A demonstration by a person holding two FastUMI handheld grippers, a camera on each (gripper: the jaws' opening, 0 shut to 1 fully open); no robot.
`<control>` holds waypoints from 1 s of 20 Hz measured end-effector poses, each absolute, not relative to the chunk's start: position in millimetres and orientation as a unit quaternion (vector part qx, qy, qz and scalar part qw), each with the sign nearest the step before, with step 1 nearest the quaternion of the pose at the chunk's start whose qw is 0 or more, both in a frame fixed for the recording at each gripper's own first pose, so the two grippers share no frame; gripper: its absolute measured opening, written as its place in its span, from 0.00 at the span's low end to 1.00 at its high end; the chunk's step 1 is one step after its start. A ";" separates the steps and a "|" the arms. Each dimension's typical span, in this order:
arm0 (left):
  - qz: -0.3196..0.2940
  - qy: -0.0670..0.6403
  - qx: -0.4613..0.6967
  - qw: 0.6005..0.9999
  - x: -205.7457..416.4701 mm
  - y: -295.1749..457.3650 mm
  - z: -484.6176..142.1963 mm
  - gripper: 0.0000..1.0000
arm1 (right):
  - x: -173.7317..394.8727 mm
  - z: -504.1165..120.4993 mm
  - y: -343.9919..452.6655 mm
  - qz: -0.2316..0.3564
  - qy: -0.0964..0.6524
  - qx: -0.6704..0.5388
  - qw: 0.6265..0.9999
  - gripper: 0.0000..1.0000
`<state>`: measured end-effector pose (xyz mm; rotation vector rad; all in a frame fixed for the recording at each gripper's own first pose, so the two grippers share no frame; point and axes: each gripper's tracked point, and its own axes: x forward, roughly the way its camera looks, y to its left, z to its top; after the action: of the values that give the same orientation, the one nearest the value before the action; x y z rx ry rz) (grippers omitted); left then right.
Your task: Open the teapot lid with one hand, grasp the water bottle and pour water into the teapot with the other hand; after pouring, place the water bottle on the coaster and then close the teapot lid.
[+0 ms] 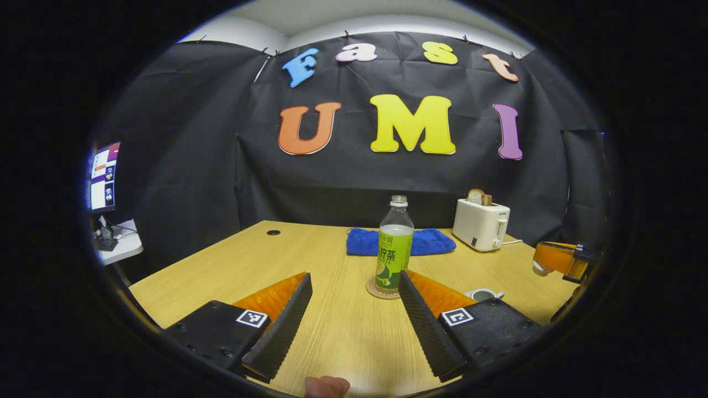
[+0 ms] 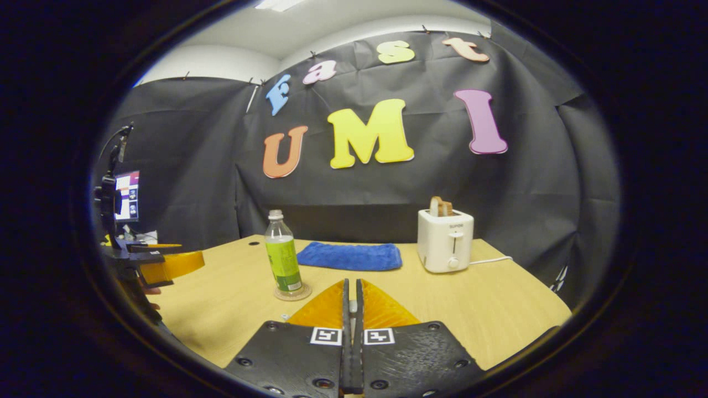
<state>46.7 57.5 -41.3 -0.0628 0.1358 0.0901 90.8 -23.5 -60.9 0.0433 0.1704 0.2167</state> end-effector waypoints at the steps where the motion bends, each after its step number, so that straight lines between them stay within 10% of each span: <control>1: 0.053 0.064 -0.031 0.996 40.3 65.5 -41.4 0.98 | 95.9 -62.1 -16.5 0.115 0.086 0.019 0.989 0.00; 20: 0.099 0.056 -0.027 0.993 4.1 98.3 -41.6 0.98 | 126.0 -126.8 38.5 0.160 0.125 -0.009 0.979 0.00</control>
<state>4.1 98.3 -41.6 -0.0540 0.1121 0.1991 126.0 38.5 -126.8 -0.0182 0.2512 0.3219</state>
